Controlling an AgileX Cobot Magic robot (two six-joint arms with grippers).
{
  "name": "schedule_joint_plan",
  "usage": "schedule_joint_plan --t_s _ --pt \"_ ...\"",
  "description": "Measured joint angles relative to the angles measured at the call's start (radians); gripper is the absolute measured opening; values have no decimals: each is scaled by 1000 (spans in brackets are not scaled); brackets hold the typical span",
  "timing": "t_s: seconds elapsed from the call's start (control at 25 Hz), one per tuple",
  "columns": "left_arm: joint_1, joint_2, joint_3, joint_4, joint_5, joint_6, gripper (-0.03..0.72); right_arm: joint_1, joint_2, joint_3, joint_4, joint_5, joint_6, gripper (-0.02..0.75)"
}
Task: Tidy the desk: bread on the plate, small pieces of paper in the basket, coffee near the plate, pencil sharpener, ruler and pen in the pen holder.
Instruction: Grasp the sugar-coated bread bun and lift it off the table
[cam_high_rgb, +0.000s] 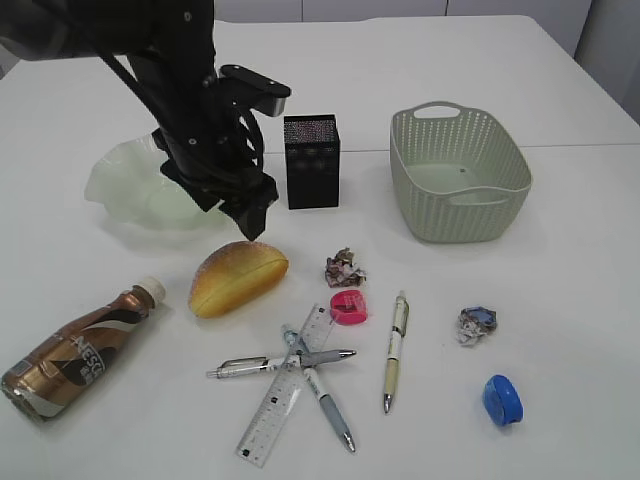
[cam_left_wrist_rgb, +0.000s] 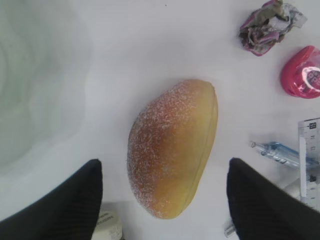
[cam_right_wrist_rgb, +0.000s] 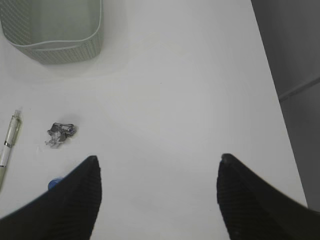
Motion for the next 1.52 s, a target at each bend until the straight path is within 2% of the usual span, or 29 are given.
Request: schedule_joint_plan --t_s 0.12,0.24,0.96,1.16,1.36,1.44,1.52 --pt "0 28 0 -4 -9 0 611 0 0 0 0 0 0 559" --pt "0 50 0 -4 -17 0 634 0 0 0 0 0 0 559" --pt "0 215 -2 3 -61 0 613 0 0 0 -6 2 0 559" --pt "0 232 -4 7 -61 0 501 0 0 0 -6 2 0 559" --pt "0 232 -14 17 -40 0 267 0 0 0 -10 2 0 560" --pt "0 236 -38 20 -4 0 233 0 0 0 -14 2 0 559" --pt "0 238 -83 20 53 -15 230 0 0 0 -16 2 0 559"
